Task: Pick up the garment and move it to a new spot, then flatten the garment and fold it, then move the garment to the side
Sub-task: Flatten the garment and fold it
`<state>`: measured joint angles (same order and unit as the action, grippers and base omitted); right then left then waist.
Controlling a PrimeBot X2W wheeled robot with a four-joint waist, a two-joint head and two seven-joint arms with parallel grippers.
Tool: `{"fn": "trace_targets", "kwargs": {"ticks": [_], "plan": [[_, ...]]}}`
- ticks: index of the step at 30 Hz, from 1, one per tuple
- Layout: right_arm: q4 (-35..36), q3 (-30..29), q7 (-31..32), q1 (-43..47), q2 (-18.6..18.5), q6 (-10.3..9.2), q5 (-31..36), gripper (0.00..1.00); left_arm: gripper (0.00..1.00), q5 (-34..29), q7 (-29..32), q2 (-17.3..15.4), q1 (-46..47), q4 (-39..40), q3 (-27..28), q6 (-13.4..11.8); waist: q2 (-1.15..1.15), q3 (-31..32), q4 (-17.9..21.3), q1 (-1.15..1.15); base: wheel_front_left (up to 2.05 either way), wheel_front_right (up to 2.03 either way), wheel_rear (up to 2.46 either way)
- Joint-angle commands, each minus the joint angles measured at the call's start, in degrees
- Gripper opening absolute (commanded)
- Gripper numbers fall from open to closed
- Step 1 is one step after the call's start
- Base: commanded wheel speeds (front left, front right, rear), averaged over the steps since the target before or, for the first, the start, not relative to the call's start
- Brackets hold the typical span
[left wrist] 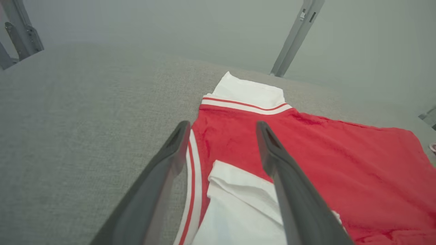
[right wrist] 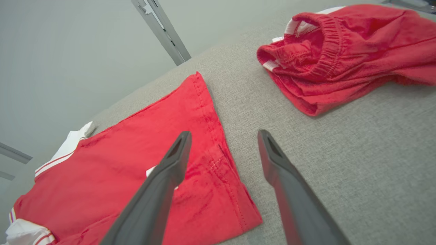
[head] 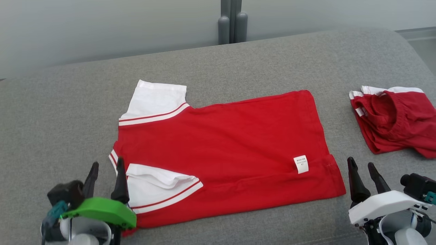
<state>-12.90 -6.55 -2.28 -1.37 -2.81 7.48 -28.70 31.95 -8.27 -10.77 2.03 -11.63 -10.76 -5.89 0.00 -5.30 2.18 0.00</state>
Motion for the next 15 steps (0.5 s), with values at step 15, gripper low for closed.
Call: {"fn": "trace_targets", "kwargs": {"ticks": [15], "plan": [[6.61, 5.72, 3.02, -10.54, -0.50, 0.02, 4.72, 1.00, 1.00, -5.75, 10.21, -4.73, 34.36, -19.14, -4.93, 5.20, 0.00, -11.64, 6.90, 0.00, 0.00, 0.00, 0.00]]}}
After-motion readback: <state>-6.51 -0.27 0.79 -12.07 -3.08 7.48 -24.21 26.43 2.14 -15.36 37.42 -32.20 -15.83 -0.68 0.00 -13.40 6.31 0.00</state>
